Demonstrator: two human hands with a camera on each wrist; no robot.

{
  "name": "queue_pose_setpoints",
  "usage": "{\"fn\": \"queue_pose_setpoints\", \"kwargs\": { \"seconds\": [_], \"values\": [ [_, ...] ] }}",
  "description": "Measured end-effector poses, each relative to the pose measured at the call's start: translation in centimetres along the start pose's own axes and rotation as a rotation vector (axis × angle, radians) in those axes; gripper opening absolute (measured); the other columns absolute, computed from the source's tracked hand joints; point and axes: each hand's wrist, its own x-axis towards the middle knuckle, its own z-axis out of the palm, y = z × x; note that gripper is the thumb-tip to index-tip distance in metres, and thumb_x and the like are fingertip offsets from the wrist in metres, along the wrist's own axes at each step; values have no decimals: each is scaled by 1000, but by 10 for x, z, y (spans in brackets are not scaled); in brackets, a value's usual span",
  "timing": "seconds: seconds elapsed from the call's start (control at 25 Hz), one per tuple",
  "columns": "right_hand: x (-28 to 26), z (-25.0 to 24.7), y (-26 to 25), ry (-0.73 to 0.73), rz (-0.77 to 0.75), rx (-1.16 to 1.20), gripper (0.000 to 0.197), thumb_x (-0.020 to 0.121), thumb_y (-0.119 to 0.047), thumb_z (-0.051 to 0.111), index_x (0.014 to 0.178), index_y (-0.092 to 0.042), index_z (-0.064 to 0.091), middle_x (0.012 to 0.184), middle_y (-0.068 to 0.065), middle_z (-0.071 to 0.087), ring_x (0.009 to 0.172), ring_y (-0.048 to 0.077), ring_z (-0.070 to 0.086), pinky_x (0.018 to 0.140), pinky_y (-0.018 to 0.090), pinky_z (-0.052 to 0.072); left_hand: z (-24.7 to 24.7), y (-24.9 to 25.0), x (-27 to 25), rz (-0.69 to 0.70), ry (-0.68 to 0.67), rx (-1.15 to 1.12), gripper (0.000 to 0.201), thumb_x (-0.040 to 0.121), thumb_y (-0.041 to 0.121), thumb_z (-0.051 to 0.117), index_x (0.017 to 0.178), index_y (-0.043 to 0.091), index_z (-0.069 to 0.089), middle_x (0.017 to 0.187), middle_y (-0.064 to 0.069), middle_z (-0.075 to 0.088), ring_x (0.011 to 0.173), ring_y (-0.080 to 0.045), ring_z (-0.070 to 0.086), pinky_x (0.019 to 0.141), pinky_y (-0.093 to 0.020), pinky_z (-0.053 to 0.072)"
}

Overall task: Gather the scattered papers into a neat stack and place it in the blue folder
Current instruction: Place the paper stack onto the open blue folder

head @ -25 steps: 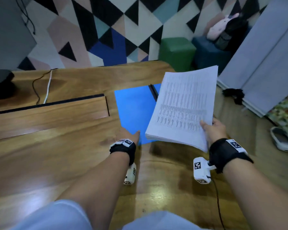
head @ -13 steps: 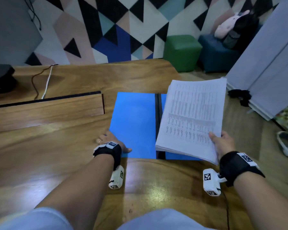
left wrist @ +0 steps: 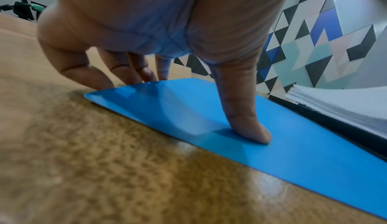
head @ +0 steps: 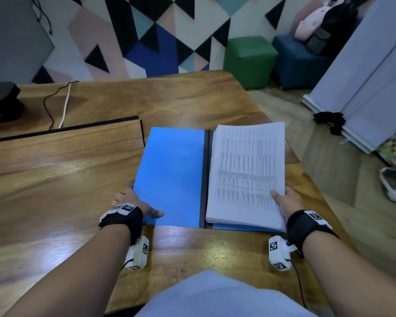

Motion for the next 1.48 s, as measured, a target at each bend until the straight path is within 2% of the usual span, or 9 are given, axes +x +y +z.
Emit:
{"fn": "queue_pose_setpoints", "kwargs": {
  "seconds": [0.4,0.56,0.76,0.88,1.0,1.16,1.24,1.32,1.48],
  "values": [
    [23,11,-5,-36,-21,-389,33,92,-17,56,124,-6,56,125,14,63,111,34,60,100,46,45,-22,4,-20,43,60,-184,95,52,28,89,132,9,43,136,-17,38,125,-38,41,101,-45,41],
    [29,12,-11,-94,-3,-547,40,94,-26,51,128,-7,45,129,15,58,115,35,56,99,44,43,-70,15,-59,373,154,-469,50,71,5,70,116,19,52,105,-11,62,96,-35,62,75,-38,48],
    [38,12,-13,-134,13,-657,53,92,-42,51,128,-6,35,129,15,53,114,36,54,95,42,42,-78,56,-155,874,-204,-653,56,77,9,70,123,36,53,99,7,58,70,-13,57,66,-25,49],
    [50,7,-4,-156,68,-367,84,75,-73,51,133,-14,34,127,10,53,111,33,54,98,45,42,-37,84,-171,990,-487,-401,69,74,33,77,133,44,45,128,18,53,106,-4,58,89,-25,50],
    [37,-14,-10,-172,227,-118,94,64,-88,41,128,-20,50,128,10,58,114,30,55,97,40,44,24,96,-143,880,-413,-14,78,69,54,72,139,46,38,155,5,28,140,-18,31,113,-34,32],
    [8,-39,-27,-376,234,-103,70,83,-75,25,127,-26,49,120,0,58,114,19,52,101,40,41,68,90,-121,681,-274,100,81,70,50,73,141,40,37,160,-2,6,143,-33,18,113,-39,28],
    [8,-38,-27,-479,171,-200,37,97,-37,44,131,-23,46,127,-2,57,108,16,55,100,38,43,75,89,-122,673,-255,73,87,66,43,79,142,35,36,159,-1,5,143,-30,18,113,-37,28],
    [9,-32,-30,-515,104,-400,53,92,0,50,140,-19,39,138,3,53,113,19,56,104,40,42,78,88,-117,651,-237,61,94,65,33,82,145,31,34,156,-5,11,142,-29,20,114,-33,29],
    [23,10,-48,-501,-61,-610,74,84,14,43,148,-21,27,137,7,52,114,23,52,94,31,43,69,80,-98,597,-162,-7,88,71,18,74,147,26,31,150,-9,21,138,-28,28,111,-28,30]
  ]
}}
